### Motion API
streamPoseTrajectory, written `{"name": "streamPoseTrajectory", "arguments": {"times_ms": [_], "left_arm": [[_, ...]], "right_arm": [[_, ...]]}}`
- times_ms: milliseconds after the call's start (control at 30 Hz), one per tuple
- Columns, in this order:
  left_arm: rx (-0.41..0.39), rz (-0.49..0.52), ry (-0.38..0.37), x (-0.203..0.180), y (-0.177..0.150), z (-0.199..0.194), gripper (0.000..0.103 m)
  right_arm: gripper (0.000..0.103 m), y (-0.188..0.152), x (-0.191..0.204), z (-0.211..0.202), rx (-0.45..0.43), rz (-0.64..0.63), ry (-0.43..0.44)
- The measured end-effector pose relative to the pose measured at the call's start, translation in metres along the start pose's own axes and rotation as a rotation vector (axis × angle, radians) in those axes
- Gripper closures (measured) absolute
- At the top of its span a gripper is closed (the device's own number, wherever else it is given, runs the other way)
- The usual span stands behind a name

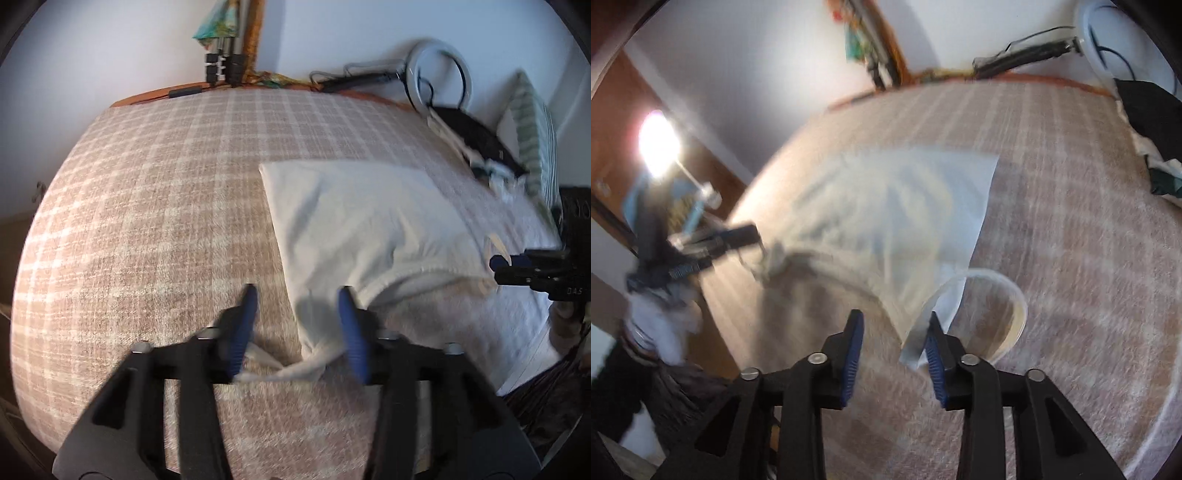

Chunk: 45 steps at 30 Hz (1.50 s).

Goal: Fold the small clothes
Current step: 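Move both open grippers to the folded edge of the white tank top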

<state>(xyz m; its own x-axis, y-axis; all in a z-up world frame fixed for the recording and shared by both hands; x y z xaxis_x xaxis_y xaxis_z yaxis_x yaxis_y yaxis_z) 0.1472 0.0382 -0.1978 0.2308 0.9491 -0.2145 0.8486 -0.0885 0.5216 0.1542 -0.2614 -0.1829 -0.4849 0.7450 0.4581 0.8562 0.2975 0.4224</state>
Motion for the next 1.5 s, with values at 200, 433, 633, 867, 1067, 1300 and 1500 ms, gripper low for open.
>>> {"name": "streamPoseTrajectory", "arguments": {"times_ms": [200, 433, 633, 867, 1067, 1300, 1500], "left_arm": [[-0.002, -0.144, -0.095, 0.011, 0.023, 0.008, 0.054], [0.002, -0.215, -0.114, 0.023, 0.041, 0.018, 0.054], [0.024, -0.211, -0.1, 0.024, 0.041, 0.03, 0.054], [0.037, -0.23, -0.102, 0.03, 0.043, 0.04, 0.054], [0.092, -0.323, -0.203, 0.031, 0.039, 0.056, 0.054], [0.12, -0.416, -0.259, 0.041, 0.038, 0.069, 0.054], [0.126, -0.426, -0.293, 0.038, 0.047, 0.075, 0.054]], "right_arm": [[0.056, 0.03, -0.039, -0.017, -0.128, 0.203, 0.105], [0.056, 0.039, -0.038, -0.044, -0.115, 0.206, 0.246], [0.056, 0.039, -0.025, -0.087, -0.159, 0.103, 0.295], [0.053, 0.039, -0.035, -0.084, -0.166, 0.094, 0.216], [0.054, 0.044, -0.074, -0.023, -0.081, 0.29, 0.215], [0.055, 0.037, -0.085, 0.018, -0.009, 0.361, 0.235], [0.063, 0.043, -0.089, 0.033, -0.018, 0.421, 0.289]]}}
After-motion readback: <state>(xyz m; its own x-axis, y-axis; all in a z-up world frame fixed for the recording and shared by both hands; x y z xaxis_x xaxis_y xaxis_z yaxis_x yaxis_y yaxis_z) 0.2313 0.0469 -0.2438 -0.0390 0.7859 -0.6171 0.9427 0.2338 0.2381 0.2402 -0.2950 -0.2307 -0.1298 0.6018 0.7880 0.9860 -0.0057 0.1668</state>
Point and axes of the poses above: each gripper's, at about its wrist camera, not at the fingertips, and z roughly the way its jaws point, x to its left, y to its top, the point moved 9 cm from there along z, roughly the way its jaws point, and after that the axes turned 2 degrees about x, right-handed, at the moved point
